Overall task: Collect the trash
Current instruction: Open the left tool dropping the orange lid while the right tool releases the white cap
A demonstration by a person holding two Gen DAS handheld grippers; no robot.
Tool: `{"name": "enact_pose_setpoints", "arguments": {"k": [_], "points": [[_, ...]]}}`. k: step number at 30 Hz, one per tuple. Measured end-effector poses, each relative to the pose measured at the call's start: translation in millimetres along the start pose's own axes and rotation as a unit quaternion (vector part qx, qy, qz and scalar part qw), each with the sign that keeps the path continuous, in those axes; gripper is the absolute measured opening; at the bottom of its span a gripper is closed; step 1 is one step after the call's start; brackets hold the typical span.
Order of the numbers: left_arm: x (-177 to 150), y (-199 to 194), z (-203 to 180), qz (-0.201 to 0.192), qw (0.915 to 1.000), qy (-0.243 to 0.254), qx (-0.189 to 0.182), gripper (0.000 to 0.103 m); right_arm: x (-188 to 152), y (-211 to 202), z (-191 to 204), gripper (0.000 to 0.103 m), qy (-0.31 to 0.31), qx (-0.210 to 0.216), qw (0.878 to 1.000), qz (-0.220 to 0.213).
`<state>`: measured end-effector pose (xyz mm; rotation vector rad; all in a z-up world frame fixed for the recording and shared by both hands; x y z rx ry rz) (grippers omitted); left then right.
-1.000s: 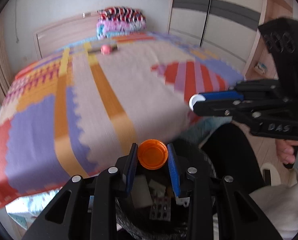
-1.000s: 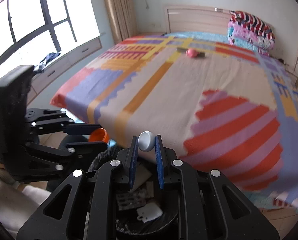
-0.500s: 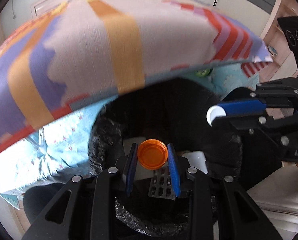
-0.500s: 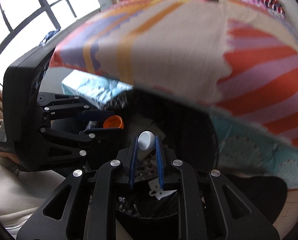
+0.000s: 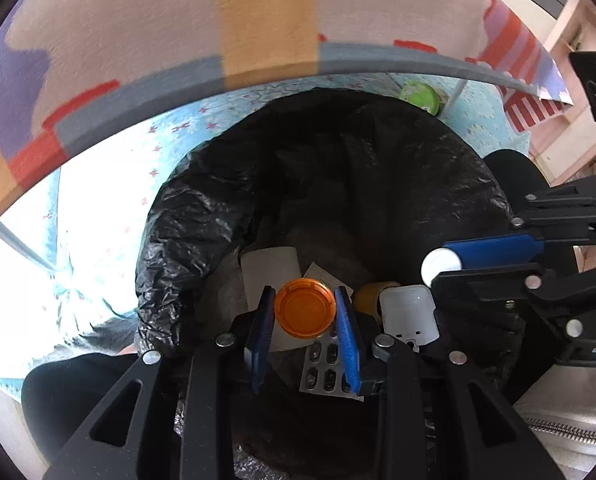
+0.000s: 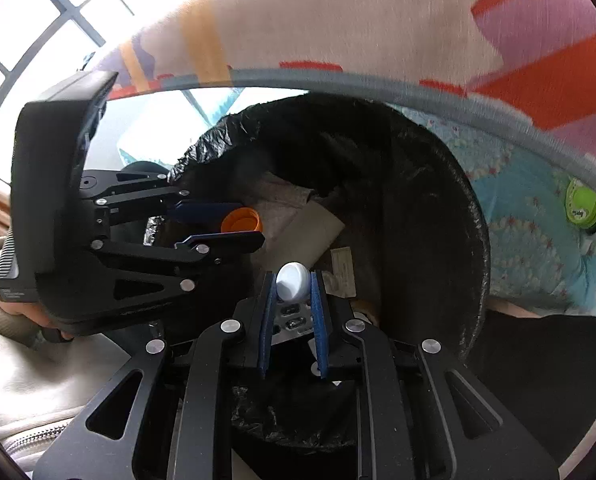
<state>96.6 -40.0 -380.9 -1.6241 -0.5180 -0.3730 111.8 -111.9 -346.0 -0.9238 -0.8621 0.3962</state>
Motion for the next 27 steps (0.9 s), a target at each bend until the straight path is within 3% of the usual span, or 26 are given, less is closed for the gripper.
{"name": "enact_pose_setpoints", "arguments": {"k": [16,17,19,27], "points": [[0,2,-1,0.010,0.9999,-0.007,0.005,0.030,2,5,-2,0.018,0.000,0.000,1.000,0.007],[0,0,1,0.009,0.9999,-0.008,0.005,0.031,1,6,-2,0.018,-0.001,-0.001,1.000,0.009],[1,-4,1,0.005,0.9999,-0.008,0.007,0.050,0,7,-1,0.018,-0.003,0.000,1.000,0.014],[12,-32,-2,-0.026,0.9997,-0.002,-0.004,0.051,1,3,1,0.024,-0.005,-0.006,1.000,0.011]]}}
Point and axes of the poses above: each gripper's, at about its wrist camera, not at the fingertips, and y roughly the way its jaws point, z to its left, x to its top, the point moved 10 cm from there along y, roughly the way its jaws point, and after that the axes turned 10 degrees about -z, right-handed, at the moved point
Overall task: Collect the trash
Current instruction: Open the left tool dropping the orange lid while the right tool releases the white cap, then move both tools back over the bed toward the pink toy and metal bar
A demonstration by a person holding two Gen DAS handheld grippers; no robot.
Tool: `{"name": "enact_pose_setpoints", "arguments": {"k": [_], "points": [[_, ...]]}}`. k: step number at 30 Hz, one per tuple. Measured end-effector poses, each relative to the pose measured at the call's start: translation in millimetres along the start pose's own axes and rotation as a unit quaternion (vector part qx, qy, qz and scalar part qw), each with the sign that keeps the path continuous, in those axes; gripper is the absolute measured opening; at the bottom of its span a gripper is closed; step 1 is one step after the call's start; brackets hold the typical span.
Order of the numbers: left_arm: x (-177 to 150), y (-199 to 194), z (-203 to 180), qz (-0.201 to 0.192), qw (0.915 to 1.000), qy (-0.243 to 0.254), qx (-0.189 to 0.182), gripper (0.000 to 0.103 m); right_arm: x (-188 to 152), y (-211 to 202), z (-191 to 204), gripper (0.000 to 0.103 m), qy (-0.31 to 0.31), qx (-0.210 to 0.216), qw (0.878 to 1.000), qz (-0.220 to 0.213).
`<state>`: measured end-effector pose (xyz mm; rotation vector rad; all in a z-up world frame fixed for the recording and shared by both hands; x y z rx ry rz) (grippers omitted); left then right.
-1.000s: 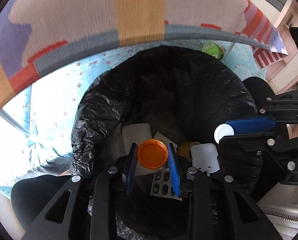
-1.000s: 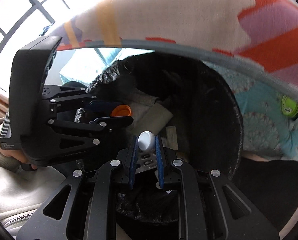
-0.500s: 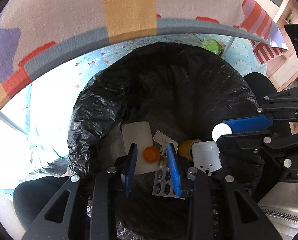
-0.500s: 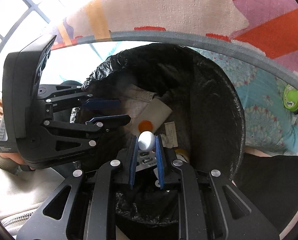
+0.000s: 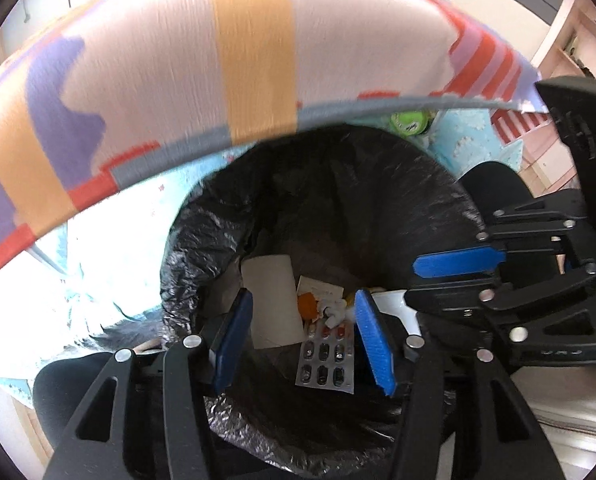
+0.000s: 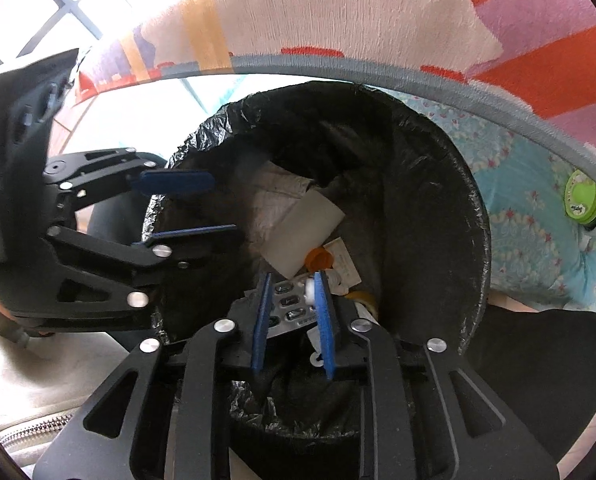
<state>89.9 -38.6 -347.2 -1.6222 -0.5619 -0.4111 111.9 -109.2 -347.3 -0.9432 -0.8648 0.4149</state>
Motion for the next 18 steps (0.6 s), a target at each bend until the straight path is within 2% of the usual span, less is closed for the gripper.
{"name": "enact_pose_setpoints", "arguments": {"k": [10,18], "points": [[22,-46,3,-0.049,0.9988,0.002,-0.010,0.051,11,-29,-7,0.024,0.002,-0.013,0.999,-0.031],[52,-84,2,-0.095,0.9952,0.011,-0.018,0.051,32,-54,-14,0.024,-0.002,-0.022,0.998,-0.065]]}}
Point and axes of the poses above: each gripper's, at about its wrist camera, not at the fingertips, and y roughly the way its jaws point, z to its left, x to its top, the point moved 10 cm from there along y, roughly the way its jaws point, and after that the axes turned 10 degrees about -z, right-handed, at the moved point
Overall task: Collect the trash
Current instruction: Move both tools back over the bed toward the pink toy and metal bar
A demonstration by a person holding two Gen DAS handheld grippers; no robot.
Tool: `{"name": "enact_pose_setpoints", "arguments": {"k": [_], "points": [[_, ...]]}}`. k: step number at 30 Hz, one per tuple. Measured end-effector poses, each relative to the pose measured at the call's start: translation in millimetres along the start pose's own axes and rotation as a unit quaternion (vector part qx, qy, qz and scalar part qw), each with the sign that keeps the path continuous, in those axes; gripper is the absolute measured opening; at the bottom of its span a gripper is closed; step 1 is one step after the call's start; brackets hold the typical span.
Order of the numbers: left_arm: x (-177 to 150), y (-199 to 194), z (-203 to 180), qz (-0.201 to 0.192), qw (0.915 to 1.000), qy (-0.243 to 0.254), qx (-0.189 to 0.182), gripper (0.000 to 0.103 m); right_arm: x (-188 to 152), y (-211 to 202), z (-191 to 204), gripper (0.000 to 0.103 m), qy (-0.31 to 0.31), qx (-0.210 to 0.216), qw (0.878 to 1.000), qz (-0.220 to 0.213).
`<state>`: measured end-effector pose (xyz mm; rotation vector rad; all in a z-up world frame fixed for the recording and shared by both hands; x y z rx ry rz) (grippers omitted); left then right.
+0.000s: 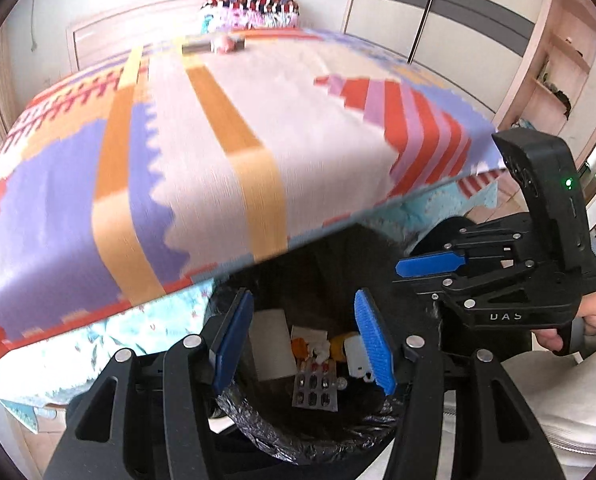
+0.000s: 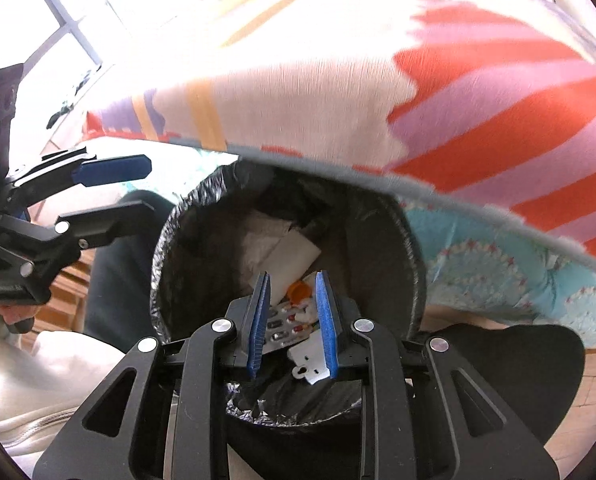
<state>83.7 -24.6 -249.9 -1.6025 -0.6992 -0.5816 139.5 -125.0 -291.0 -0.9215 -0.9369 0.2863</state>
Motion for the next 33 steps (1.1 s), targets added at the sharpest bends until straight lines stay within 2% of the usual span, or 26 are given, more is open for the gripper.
{"name": "enact_pose_setpoints", "arguments": {"k": [8,10,14,25,33], "points": [[33,-21,-2,-0.040,0.9989,0.025,-0.003,0.051,34,-29,-3,0.025,-0.008,0.001,0.999,-0.048],[45,-23,-1,-0.049,0.9983,0.031,-0.003,0.051,44,-36,-3,0.029,-0.011,0.000,0.998,-0.062],[64,-28,-1,-0.064,0.9970,0.042,0.002,0.051,62,-47,-5,0.030,-0.016,0.000,0.997,-0.081],[117,-17,50,-0.081,0.9939,0.060,0.043,0.051,111,-49,-7,0.030,-0.036,0.003,0.992,-0.118],[140,2,80,-0.073,0.9954,0.042,0.045,0.051,147,-41,-12,0.034,-0.042,0.000,0.990,-0.133]]}}
Point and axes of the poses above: each gripper's, at about its wrist camera, not at the fingertips, and y roughly the way its jaws point, z to its left, x to its top, the point moved 10 cm from there along y, roughly the way its jaws point, and after that the axes turned 10 degrees about -z, right-handed, at the moved point
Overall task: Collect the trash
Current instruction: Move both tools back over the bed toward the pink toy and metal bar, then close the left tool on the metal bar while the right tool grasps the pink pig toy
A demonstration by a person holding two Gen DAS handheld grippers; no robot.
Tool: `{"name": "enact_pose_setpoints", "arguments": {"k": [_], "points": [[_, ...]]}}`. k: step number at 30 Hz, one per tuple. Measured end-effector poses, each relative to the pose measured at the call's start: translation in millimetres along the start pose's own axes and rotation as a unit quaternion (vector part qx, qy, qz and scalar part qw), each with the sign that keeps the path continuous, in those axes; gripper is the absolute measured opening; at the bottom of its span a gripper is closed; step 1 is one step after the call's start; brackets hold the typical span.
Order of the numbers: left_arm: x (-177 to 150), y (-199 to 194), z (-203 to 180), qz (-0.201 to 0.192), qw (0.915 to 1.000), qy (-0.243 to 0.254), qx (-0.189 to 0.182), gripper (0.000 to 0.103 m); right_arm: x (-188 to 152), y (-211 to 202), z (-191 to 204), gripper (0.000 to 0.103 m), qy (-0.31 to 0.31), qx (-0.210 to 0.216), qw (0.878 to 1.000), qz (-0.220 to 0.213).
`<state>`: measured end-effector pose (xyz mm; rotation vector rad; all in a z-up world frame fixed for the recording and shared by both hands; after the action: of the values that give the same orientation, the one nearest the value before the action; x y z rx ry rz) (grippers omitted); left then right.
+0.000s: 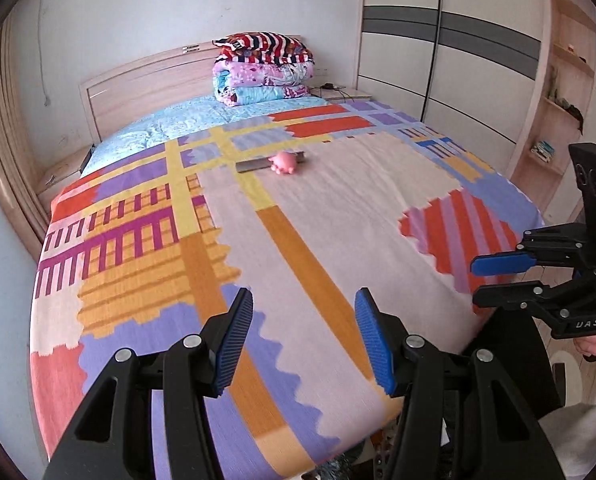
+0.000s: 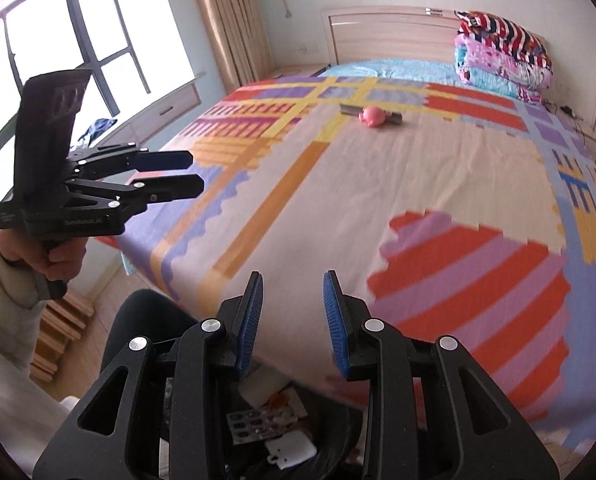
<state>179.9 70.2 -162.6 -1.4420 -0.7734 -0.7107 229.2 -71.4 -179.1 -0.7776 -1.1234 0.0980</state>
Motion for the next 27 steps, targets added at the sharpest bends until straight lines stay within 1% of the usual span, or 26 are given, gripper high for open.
{"name": "enact_pose_setpoints", "arguments": {"k": [1,5,9,11,13,16,21,27], "points": [[3,3,3,-0.001,1.0000,-0.001,-0.001,0.051,5,2,-1,0.036,-0.002,-0.002,1.000,-0.002],[16,15,16,-0.004,1.0000,-0.005,0.000,0.051,20,11,-5,0.037,-0.007,-0.003,1.000,-0.009],[30,29,25,-0.005,1.0000,0.005,0.002,0.051,34,24,-10,0.037,-0.011,-0.006,1.000,-0.012],[38,35,27,-0.008,0.9999,0.006,-0.006,0.051,39,29,-12,0.037,-0.011,-0.005,1.000,-0.013],[44,42,30,-0.010,0.9999,0.011,-0.007,0.051,43,37,-15,0.037,-0.011,-0.006,1.000,-0.012],[52,55,35,-0.010,0.9998,0.015,-0.008,0.051,50,47,-20,0.037,-0.007,-0.007,1.000,-0.011],[62,81,47,0.000,0.9999,0.012,-0.006,0.051,64,67,-31,0.037,-0.001,-0.013,1.000,-0.009],[74,104,56,0.002,0.9999,0.015,-0.008,0.051,79,87,-42,0.037,0.019,-0.007,1.000,-0.008]]}}
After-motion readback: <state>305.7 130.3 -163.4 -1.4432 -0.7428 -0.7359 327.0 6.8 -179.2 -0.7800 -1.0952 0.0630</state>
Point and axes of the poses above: each gripper's, at about its wrist camera, not at the fingertips, and y roughly the way its jaws point, z to its left, x to its top, the point moved 10 cm from there along y, roughly the way its jaws point, and after that the axes turned 10 degrees about -z, right-handed, at the moved point
